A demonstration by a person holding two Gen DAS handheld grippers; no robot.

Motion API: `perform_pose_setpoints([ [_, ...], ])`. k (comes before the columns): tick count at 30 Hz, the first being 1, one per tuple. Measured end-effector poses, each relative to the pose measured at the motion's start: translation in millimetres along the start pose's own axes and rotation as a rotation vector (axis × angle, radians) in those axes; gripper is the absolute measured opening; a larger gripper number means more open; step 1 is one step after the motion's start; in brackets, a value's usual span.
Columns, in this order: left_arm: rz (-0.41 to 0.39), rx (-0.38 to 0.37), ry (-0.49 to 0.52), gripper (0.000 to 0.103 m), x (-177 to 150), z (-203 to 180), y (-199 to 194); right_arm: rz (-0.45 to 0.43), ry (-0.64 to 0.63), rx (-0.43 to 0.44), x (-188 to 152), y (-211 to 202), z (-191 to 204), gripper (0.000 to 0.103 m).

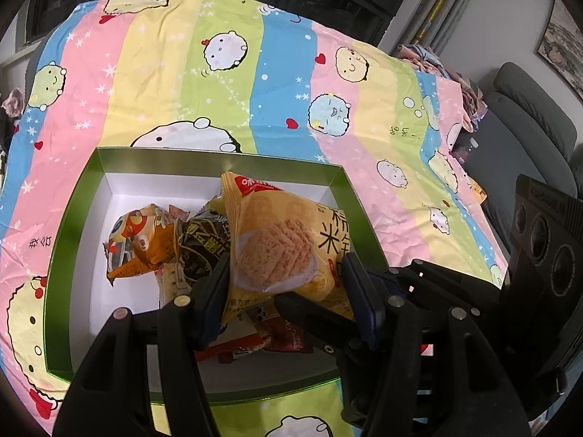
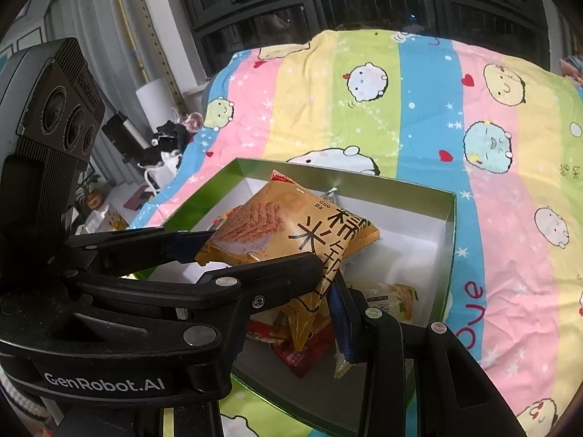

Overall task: Organize snacks
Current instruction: 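Lower the yellow bag with both grippers onto the snacks in the box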

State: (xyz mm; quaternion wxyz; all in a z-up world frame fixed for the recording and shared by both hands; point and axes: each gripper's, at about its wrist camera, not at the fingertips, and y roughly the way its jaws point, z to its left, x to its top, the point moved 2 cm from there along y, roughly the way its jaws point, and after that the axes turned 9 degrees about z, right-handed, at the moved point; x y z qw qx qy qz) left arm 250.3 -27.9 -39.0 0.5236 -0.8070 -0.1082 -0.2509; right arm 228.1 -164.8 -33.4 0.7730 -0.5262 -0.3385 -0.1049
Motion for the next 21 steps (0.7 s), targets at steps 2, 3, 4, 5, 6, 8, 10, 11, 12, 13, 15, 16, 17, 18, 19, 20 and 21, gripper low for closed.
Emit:
perform_pose_setpoints([
  [2, 0.006, 0.0, -0.004, 0.059, 0.3, 1.4, 1.3, 0.006, 0.001, 0.002, 0.3, 1.9, -0.4, 0.041],
  [3, 0.008, 0.001, -0.005, 0.059, 0.4, 1.9, 1.9, 0.009, 0.002, 0.003, -0.1, 2.4, -0.3, 0.041],
  [4, 0.008, 0.002, -0.006, 0.059, 0.5, 2.2, 2.3, 0.011, 0.004, 0.005, 0.2, 2.8, -0.4, 0.041],
  [5, 0.01, 0.002, -0.007, 0.059, 0.5, 2.5, 3.0, 0.013, 0.004, 0.005, 0.4, 3.4, -0.6, 0.041],
  [6, 0.011, 0.001, -0.008, 0.059, 0.7, 2.7, 3.5, 0.015, 0.004, 0.005, 0.6, 3.8, -0.8, 0.041],
  [8, 0.016, 0.0, -0.011, 0.059, 1.1, 3.6, 4.7, 0.019, 0.006, 0.007, 1.1, 4.7, -1.5, 0.041],
  [10, 0.023, -0.002, -0.016, 0.059, 1.1, 4.9, 7.0, 0.028, 0.009, 0.008, 1.8, 6.4, -2.3, 0.041],
  [11, 0.026, -0.003, -0.018, 0.059, 1.1, 5.1, 7.8, 0.031, 0.01, 0.008, 1.9, 7.0, -2.4, 0.041],
  [12, 0.027, -0.004, -0.019, 0.059, 1.3, 5.1, 8.4, 0.035, 0.011, 0.007, 1.9, 7.6, -2.5, 0.041],
  [13, 0.028, -0.004, -0.02, 0.059, 1.3, 5.5, 8.9, 0.037, 0.011, 0.005, 1.8, 8.0, -2.5, 0.041],
  [15, 0.031, -0.005, -0.021, 0.059, 1.5, 5.6, 9.0, 0.04, 0.011, 0.005, 1.9, 8.0, -2.6, 0.041],
  [16, 0.033, -0.005, -0.022, 0.059, 1.6, 6.0, 9.1, 0.042, 0.012, 0.005, 2.3, 8.3, -2.8, 0.041],
  [17, 0.034, -0.005, -0.023, 0.059, 1.6, 6.1, 9.4, 0.044, 0.012, 0.005, 2.6, 8.5, -2.9, 0.041],
  [18, 0.036, -0.004, -0.024, 0.059, 1.7, 6.5, 9.7, 0.046, 0.011, 0.005, 2.9, 8.8, -2.9, 0.041],
  [19, 0.038, -0.004, -0.026, 0.059, 1.8, 7.0, 10.1, 0.048, 0.012, 0.005, 3.1, 9.3, -2.9, 0.041],
  [20, 0.039, -0.003, -0.027, 0.059, 1.6, 6.9, 10.0, 0.05, 0.012, 0.004, 3.2, 9.8, -2.7, 0.041],
  [21, 0.04, -0.003, -0.027, 0.059, 1.9, 6.8, 10.3, 0.052, 0.011, 0.004, 3.4, 10.3, -2.8, 0.041],
])
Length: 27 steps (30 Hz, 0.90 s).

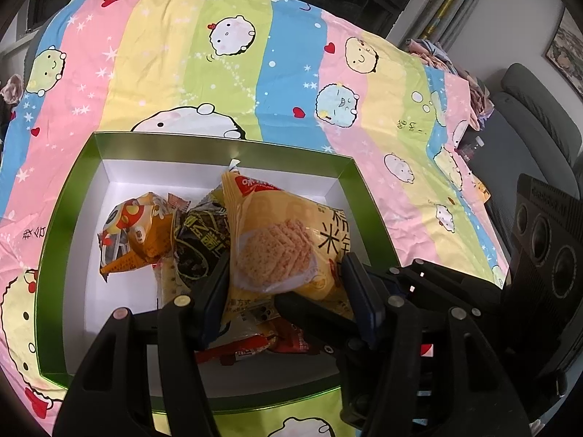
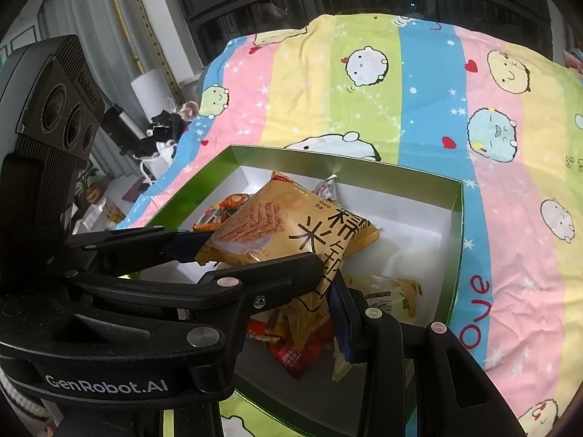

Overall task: Organize snacks
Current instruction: 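Lower the yellow bag with both grippers onto the snacks in the box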

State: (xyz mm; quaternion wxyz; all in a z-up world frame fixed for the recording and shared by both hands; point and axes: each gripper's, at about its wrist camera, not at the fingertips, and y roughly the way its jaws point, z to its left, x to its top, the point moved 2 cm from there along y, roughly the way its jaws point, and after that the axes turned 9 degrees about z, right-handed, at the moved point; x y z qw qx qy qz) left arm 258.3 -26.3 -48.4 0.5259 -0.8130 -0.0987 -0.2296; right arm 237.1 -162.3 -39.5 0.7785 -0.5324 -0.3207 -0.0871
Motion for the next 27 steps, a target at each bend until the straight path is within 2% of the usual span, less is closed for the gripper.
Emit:
perform_pose_setpoints([
  [27, 0.016, 0.014, -0.009, 0.059, -0.9, 3.7, 2.7, 0.018, 0.001, -0.002, 0.6, 4.0, 1.1, 0.041],
])
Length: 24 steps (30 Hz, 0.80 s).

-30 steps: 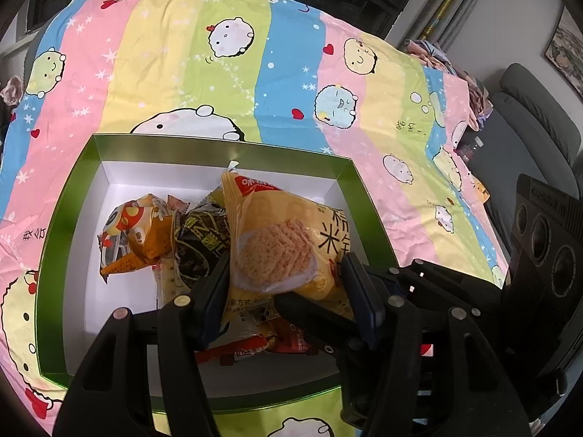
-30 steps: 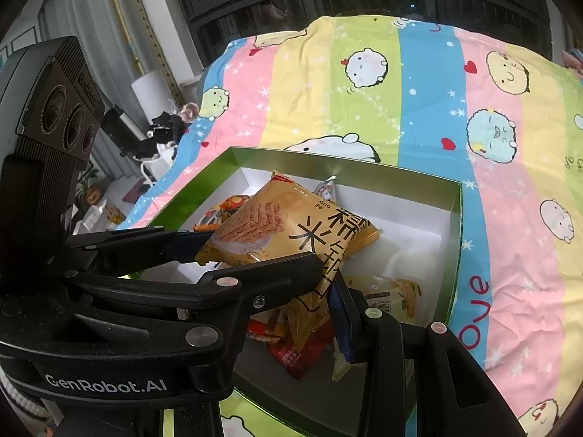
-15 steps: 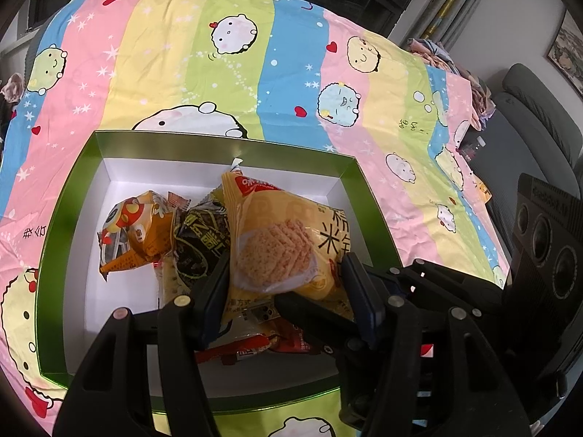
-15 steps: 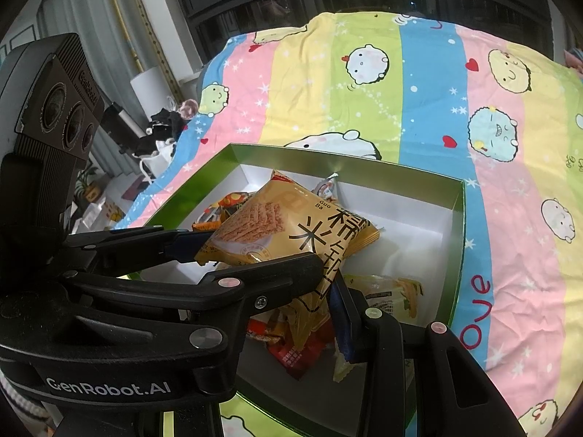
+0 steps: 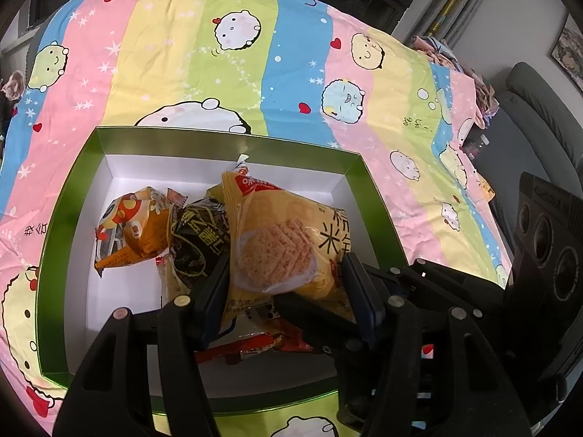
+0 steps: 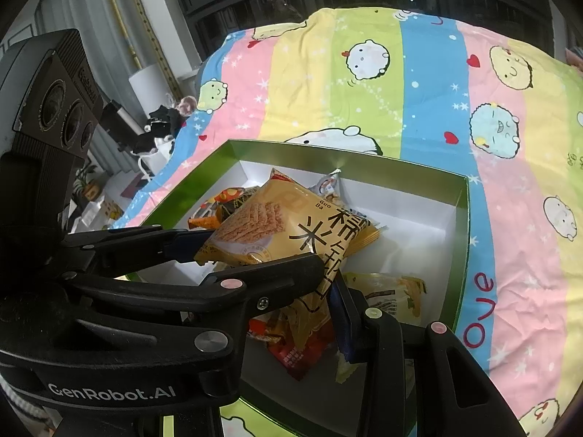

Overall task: Organize snacks
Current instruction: 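Lower the yellow bag with both grippers onto the snacks in the box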

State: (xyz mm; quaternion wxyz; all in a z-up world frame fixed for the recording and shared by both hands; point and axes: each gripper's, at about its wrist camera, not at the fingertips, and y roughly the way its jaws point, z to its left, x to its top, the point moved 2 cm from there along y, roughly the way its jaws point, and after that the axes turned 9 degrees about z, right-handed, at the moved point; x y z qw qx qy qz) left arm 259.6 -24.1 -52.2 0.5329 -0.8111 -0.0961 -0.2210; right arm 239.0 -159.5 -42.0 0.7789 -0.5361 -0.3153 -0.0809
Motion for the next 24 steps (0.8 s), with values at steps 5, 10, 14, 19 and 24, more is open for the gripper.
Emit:
perform_pose_setpoints([
  [5, 0.008, 0.003, -0.005, 0.059, 0.1, -0.1, 1.1, 0.003, 0.001, -0.002, -0.3, 0.2, -0.1, 0.041],
  [10, 0.013, 0.004, -0.008, 0.059, -0.9, 0.0, 1.8, 0.012, 0.002, -0.004, -0.8, 2.0, 1.2, 0.041],
  [14, 0.017, 0.004, -0.012, 0.059, -1.6, 0.5, 2.5, 0.017, 0.001, -0.006, -1.3, 2.1, 2.1, 0.041],
  [19, 0.022, 0.004, -0.015, 0.059, -1.8, 1.5, 3.0, 0.019, 0.002, -0.006, -0.6, 2.2, 1.3, 0.041],
  [24, 0.029, 0.007, -0.015, 0.059, -1.3, 0.9, 4.5, 0.026, 0.005, -0.008, -1.1, 3.0, 1.4, 0.041],
])
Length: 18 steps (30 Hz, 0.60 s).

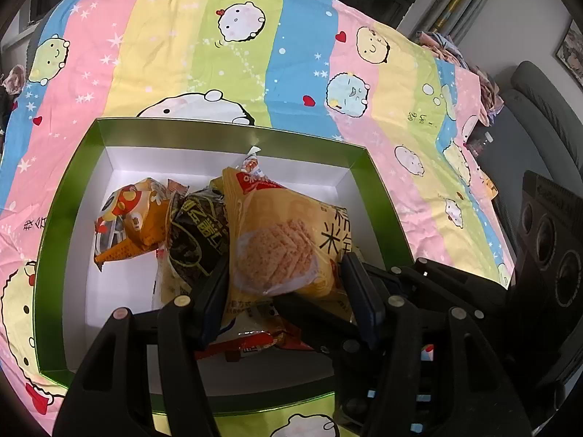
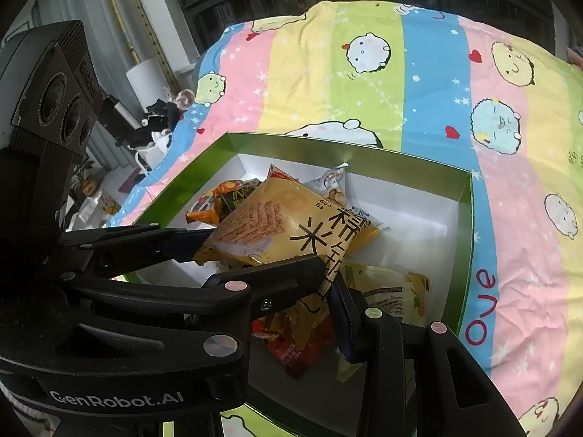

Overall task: Organize snacks
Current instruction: 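Lower the yellow bag with both grippers onto the snacks in the box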

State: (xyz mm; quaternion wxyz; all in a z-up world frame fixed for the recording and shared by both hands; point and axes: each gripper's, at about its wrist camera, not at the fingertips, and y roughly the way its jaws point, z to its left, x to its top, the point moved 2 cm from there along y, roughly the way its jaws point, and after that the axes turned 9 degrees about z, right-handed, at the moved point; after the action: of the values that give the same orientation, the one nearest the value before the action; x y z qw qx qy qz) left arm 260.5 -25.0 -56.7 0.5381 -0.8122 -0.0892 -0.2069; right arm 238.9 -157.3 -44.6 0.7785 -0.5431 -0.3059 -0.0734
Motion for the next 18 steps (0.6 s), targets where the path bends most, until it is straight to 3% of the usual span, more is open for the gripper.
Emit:
perform_pose_setpoints([
  [18, 0.023, 0.005, -0.007, 0.059, 1.2, 1.1, 3.8, 0.019, -0.002, -0.007, 0.9, 1.5, 0.2, 0.041],
])
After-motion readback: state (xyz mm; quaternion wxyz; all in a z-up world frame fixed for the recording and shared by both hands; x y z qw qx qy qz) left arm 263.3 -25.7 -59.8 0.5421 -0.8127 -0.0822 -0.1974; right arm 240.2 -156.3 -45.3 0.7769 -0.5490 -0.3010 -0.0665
